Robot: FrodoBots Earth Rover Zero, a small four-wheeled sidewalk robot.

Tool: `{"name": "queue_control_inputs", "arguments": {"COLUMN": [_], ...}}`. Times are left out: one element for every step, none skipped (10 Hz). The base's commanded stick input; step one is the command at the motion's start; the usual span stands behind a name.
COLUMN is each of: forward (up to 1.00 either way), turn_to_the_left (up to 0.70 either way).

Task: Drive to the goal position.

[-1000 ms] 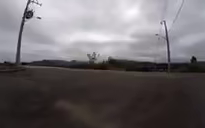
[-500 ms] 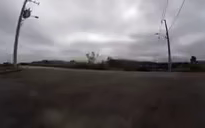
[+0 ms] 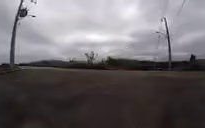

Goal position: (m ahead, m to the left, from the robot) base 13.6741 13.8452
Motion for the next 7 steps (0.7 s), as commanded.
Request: {"name": "queue_control_inputs", "arguments": {"forward": [0.7, 0.7, 0.7, 0.7, 0.7, 0.7, 0.7], "turn_to_the_left": [0.0, 0.0, 0.0, 0.0, 0.0, 0.0, 0.0]}}
